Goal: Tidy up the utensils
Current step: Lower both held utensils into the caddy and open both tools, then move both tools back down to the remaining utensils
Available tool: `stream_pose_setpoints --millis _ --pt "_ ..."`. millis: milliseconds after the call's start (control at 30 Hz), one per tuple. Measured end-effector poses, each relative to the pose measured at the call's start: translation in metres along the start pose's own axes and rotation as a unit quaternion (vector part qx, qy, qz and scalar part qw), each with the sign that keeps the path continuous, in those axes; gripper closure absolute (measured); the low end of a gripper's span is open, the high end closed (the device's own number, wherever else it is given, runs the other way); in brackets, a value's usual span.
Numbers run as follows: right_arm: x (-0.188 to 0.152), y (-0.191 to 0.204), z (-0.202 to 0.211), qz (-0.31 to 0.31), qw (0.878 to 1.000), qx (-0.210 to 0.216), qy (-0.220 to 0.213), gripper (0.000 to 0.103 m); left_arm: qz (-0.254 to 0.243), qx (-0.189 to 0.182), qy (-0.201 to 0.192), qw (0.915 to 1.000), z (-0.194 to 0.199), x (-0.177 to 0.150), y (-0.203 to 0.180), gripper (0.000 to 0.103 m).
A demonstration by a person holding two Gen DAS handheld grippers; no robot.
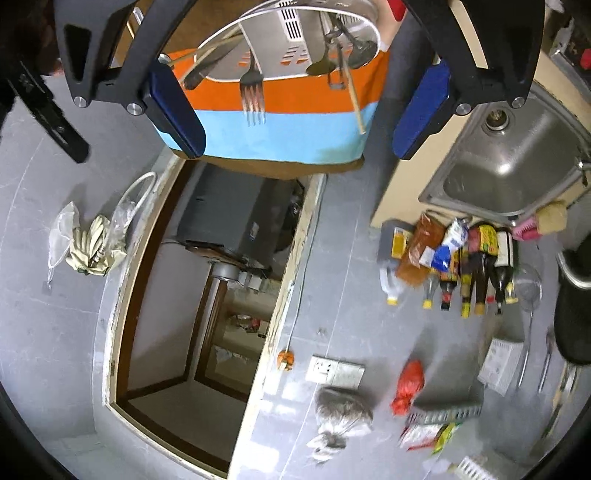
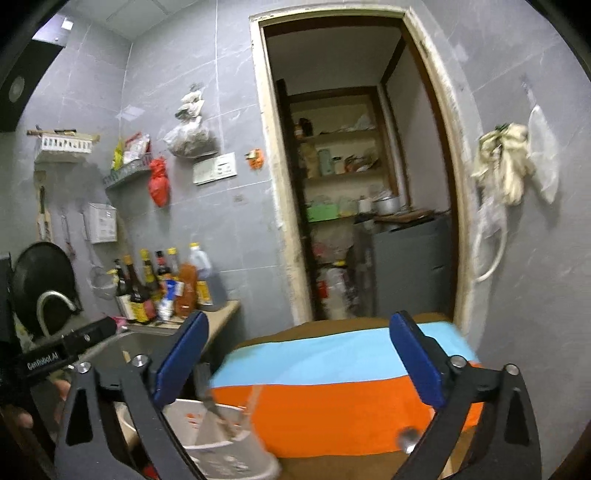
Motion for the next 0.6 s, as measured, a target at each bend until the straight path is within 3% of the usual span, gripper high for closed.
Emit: stream_pose_setpoints --millis 167,600 --pt "0.015 -0.025 0.019 0.034 0.998 -0.043 -0.008 0.002 -0.034 0.009 -0.019 0.9992 0.003 0.001 -0.034 0.001" --pt "0.025 -0.102 0.041 0.051 0.996 -0.076 0.007 0.002 -0.067 -0.018 -0.028 0.9972 0.000 -0.018 -0.123 0.001"
Point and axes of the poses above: each gripper's, at about its wrist camera, not at the fingertips, and z roughly against the way its jaws point, y to its left, x to its top, the point moved 4 cm from there along -z, roughly the way its jaws point, and after that the axes turned 3 degrees about -y, right-handed, at the moved point
